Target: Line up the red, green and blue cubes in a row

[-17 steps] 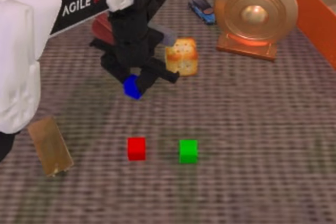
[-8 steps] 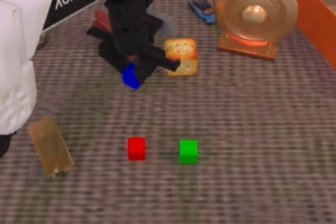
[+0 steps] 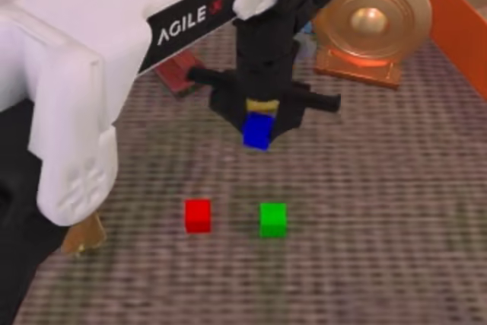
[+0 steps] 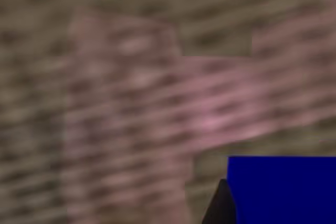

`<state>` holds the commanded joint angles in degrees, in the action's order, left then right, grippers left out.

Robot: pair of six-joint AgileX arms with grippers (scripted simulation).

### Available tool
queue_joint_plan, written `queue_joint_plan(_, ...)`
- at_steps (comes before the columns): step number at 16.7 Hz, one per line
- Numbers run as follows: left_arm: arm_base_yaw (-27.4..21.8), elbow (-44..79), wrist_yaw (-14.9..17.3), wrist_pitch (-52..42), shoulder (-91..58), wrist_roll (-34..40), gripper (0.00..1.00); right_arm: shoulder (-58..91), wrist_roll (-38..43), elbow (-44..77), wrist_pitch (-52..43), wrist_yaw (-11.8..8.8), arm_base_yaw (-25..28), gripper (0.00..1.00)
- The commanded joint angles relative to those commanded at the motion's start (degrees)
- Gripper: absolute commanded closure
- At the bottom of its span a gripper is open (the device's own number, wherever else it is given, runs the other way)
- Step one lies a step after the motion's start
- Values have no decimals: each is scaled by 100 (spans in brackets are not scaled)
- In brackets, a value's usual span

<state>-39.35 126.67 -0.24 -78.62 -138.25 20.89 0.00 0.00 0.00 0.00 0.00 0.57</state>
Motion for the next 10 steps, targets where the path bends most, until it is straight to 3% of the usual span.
queue_joint_plan(5,-886,638,-35,-429,-283,2192,100,0,0,0,0,0,0,0)
queue_joint_plan(10,-1352,960,-68,-580,-322,3136,100,0,0,0,0,0,0,0)
